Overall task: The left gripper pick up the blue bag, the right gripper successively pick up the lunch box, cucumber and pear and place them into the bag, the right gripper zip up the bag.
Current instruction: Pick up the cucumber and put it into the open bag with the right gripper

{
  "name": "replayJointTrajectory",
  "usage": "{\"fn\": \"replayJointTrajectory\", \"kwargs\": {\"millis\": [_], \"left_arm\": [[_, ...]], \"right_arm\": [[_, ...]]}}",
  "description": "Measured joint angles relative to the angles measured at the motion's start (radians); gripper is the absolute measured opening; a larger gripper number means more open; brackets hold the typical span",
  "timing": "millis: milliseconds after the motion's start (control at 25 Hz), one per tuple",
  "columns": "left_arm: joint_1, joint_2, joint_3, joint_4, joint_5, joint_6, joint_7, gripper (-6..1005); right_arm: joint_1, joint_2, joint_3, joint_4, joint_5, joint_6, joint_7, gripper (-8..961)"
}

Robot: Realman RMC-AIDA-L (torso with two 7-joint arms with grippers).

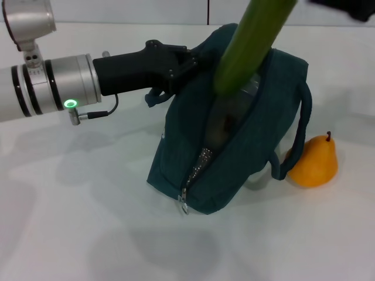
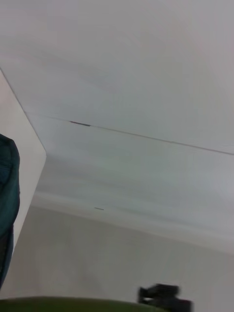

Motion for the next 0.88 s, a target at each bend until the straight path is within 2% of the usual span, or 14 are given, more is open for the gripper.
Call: {"fn": "replayJointTrajectory", "kwargs": {"millis": [160,440,680,880], "left_arm": [[-0.001,0.0,0.0,-0.004,0.0,-0.005,0.0,41],[-0.001,0.001,0.0,-0.008,-0.005,-0.008,0.0,42],[-0.003,0.002,0.0,-0.008,-0.007,-0.009,0.0,42],[-0.008,0.001,0.0,-0.008,-0.007,-0.009,-0.003,42]], "right_arm": [[-0.015,0.0,-0.055,-0.01,-0.012,0.016,-0.003,566],[-0.051,0.002,-0.088,-0.001,-0.093,0.049,-0.041,566],[-0.059,0.006,-0.261,0.013,-0.115,0.177,-0.08,565],[-0.057,0.009,-0.328,0.014,-0.113,0.194,-0.092,565]]}}
